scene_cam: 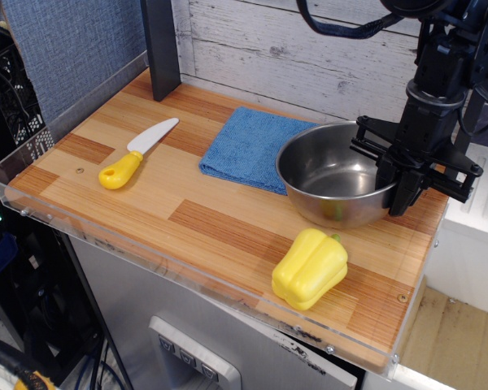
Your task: Move the container right side to center
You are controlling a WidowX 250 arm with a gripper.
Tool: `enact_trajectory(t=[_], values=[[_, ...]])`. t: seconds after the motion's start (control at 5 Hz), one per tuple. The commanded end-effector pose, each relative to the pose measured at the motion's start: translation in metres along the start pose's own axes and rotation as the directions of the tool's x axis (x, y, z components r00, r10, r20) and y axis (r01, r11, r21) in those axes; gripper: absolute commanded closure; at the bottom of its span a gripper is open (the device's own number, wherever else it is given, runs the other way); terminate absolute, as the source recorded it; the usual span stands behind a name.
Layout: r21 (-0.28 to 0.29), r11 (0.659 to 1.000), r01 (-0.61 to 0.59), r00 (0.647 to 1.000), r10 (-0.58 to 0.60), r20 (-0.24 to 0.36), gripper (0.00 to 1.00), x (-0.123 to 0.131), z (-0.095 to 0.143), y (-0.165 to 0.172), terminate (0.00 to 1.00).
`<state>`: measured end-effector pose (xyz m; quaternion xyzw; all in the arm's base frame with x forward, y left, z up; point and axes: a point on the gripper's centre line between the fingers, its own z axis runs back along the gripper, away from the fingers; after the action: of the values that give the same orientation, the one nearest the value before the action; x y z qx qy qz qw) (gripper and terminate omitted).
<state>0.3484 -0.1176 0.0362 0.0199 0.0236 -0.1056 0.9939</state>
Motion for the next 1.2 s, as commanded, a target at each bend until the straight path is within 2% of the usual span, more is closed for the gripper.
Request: enact_trajectory(t=[0.0, 0.4, 0.6, 1.0], values=[[-0.009, 1.000, 0.028, 0.998, -0.027, 0.055, 0.00, 0.002, 0.016, -0.002, 0.00], [-0.014, 0.999, 0.044, 0.996, -0.043, 0.072, 0.00, 0.000, 0.025, 0.003, 0.00], [-0.035, 0.998, 0.048, 0.992, -0.044, 0.118, 0.00, -0.006, 0.050, 0.006, 0.00], [-0.133, 0.991, -0.004, 0.970, 0.036, 0.239, 0.00, -0.048, 0.125, 0.042, 0.00]])
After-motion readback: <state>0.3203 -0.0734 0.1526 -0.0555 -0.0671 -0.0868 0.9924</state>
